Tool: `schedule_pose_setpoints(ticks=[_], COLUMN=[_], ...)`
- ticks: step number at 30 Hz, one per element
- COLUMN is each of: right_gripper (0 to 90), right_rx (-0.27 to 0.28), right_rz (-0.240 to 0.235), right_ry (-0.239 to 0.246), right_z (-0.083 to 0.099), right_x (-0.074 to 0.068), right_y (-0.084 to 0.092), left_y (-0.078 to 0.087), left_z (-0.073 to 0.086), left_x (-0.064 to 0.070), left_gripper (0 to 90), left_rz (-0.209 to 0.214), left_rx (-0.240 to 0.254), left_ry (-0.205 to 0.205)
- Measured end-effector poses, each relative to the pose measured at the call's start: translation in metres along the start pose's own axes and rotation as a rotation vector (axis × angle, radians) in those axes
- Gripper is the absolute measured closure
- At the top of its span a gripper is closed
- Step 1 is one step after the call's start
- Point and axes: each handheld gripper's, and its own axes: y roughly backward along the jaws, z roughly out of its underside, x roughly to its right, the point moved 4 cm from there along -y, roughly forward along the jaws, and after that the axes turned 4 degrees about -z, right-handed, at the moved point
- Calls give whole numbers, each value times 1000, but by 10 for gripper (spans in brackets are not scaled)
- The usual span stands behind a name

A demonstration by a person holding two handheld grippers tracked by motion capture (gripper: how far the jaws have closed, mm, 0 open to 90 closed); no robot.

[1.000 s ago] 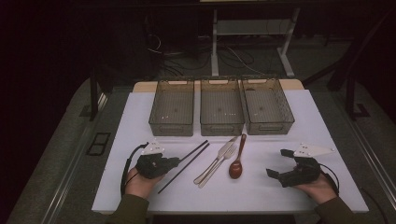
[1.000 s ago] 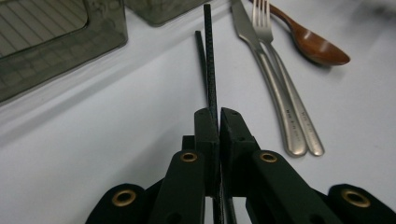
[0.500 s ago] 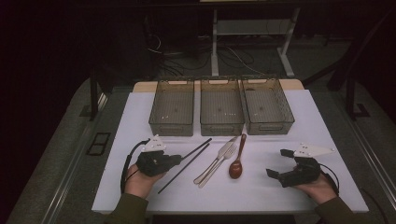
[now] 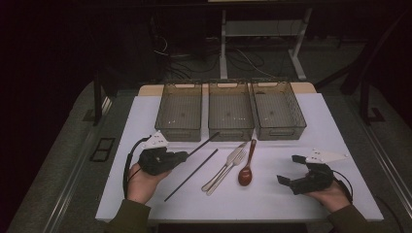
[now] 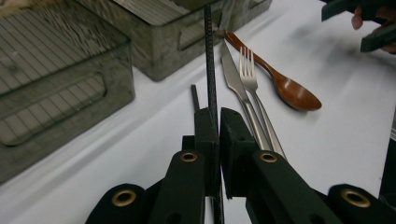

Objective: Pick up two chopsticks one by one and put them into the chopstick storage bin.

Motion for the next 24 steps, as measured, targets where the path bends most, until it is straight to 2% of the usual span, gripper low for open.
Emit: schedule_pose_setpoints(ticks=[6, 10, 24], right_gripper=[3, 3, 3], right_rx=[-3, -5, 2], right_rz=[2, 0, 3], right_ry=[1, -7, -17], right_z=[0, 0, 0], right_x=[0, 0, 1], right_y=[0, -1, 0], left_y=[3, 2, -8], left_z=[-11, -19, -54], left_x=[-10, -18, -49], left_gripper=[857, 857, 856], left_rz=[-22, -38, -100], left_rx=[27, 33, 25], left_ry=[17, 14, 15])
